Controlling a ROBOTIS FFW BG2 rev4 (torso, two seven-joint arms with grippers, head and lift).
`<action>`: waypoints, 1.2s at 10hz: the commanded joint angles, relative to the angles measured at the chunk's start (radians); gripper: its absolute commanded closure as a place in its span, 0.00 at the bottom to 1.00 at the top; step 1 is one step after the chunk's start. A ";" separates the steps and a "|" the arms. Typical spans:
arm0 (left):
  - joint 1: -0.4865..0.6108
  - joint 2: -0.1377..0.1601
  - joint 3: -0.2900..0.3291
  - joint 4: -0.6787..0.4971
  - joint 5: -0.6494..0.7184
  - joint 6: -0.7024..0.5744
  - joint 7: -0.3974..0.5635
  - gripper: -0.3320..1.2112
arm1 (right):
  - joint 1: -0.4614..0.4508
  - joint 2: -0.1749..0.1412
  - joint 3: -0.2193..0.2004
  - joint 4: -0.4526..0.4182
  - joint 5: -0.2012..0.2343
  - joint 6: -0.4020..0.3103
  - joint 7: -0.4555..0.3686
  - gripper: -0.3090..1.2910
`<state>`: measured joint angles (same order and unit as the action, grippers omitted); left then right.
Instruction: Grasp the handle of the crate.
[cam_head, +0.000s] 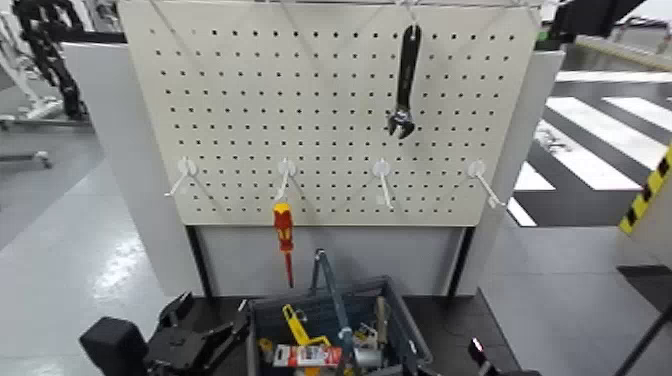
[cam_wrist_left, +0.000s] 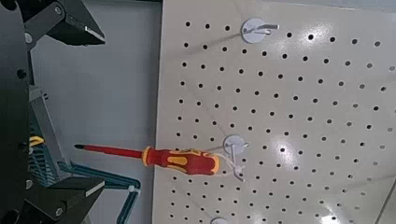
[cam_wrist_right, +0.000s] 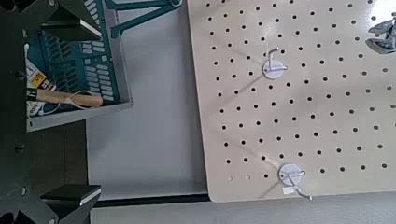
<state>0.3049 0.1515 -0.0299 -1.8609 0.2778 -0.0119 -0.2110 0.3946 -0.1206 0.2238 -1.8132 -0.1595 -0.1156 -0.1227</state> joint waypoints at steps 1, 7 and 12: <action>-0.018 0.006 -0.004 0.002 0.034 0.046 -0.033 0.35 | 0.000 -0.001 0.003 0.000 0.000 0.004 0.002 0.28; -0.153 0.065 -0.056 0.057 0.379 0.290 -0.243 0.35 | -0.003 -0.002 0.003 -0.005 -0.012 0.025 0.012 0.28; -0.297 0.088 -0.157 0.252 0.797 0.394 -0.412 0.35 | -0.003 -0.001 0.003 -0.005 -0.018 0.027 0.014 0.28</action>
<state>0.0204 0.2386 -0.1688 -1.6328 1.0185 0.3758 -0.6227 0.3910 -0.1213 0.2270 -1.8178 -0.1777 -0.0888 -0.1089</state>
